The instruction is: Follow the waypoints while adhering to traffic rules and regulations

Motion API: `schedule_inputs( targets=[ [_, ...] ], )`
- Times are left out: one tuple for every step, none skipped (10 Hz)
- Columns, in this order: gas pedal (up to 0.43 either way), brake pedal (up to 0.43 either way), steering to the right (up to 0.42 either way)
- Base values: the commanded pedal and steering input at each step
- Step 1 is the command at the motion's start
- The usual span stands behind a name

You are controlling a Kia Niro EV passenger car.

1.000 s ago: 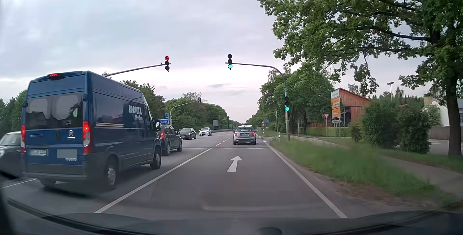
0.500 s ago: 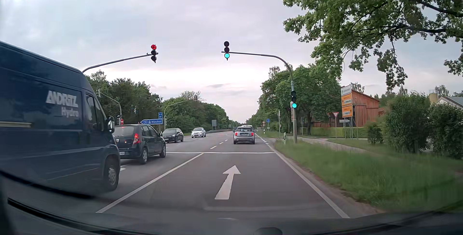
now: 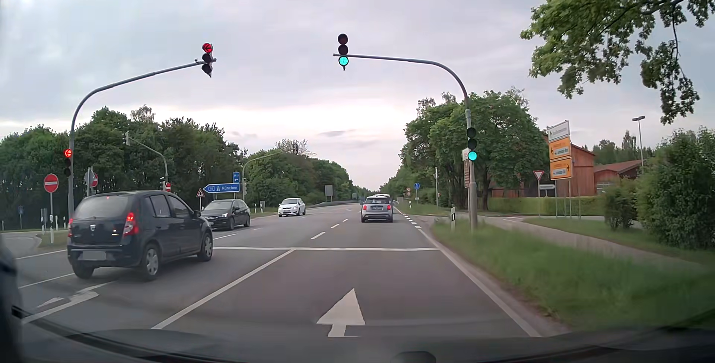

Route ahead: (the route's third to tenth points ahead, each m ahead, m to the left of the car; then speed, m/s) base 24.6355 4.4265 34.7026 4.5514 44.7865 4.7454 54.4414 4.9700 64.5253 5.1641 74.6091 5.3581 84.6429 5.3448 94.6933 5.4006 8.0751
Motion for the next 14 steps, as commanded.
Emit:
schedule_inputs(
  targets=[
    [0.299,0.000,0.002],
    [0.299,0.000,0.002],
    [0.299,0.000,0.002],
    [0.299,0.000,0.002],
    [0.299,0.000,0.002],
    [0.299,0.000,0.002],
    [0.299,0.000,0.002],
    [0.299,0.000,0.002],
    [0.287,0.000,0.002],
    [0.287,0.000,0.002],
    [0.287,0.000,0.002],
    [0.287,0.000,0.002],
    [0.268,0.000,0.002],
    [0.260,0.000,0.002]
  ],
)
